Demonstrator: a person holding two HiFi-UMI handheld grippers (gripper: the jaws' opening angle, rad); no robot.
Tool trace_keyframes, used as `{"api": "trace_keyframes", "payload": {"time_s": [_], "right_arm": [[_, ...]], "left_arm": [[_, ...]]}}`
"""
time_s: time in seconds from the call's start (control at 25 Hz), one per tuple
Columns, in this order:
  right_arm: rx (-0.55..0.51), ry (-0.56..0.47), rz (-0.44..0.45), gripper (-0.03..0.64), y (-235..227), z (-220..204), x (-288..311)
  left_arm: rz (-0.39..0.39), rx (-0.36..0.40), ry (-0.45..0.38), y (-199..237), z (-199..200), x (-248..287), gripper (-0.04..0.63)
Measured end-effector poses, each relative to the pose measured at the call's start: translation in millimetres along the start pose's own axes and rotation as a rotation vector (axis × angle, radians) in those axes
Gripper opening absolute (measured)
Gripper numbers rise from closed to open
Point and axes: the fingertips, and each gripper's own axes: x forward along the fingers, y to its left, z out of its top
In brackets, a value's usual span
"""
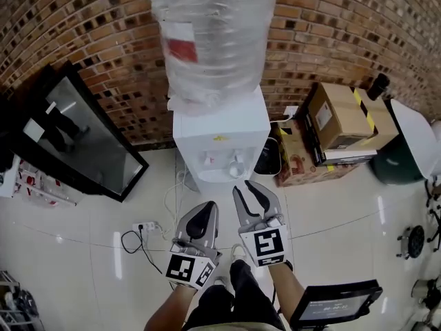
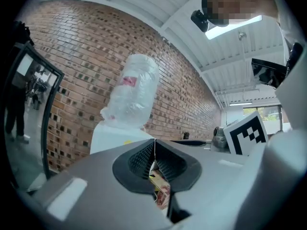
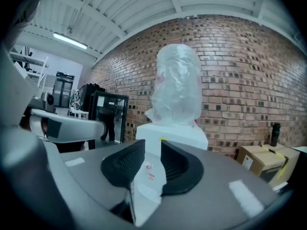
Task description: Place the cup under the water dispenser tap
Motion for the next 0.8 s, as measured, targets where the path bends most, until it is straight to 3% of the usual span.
{"api": "trace_keyframes", "payload": {"time_s": [0.32,0.6,0.8], "right_arm": [[0.012,-0.095,-0.007,0.007,26.8,103.2,-81.5],[-0.007,-0.155,0.011,0.006,65.8,149.9,-156.1],[-0.002,-0.164,0.047,0.006,87.3,160.5,-196.0]], "left_arm": [[-0.033,0.01,-0.05,-44.3,78.5,-59.6,-0.014],[-0.076,-0.054,-0.037,-91.0,97.0,-119.3,-0.014],[-0.078,-0.055,-0.045,-117.8,105.3,-157.0,-0.014]]}}
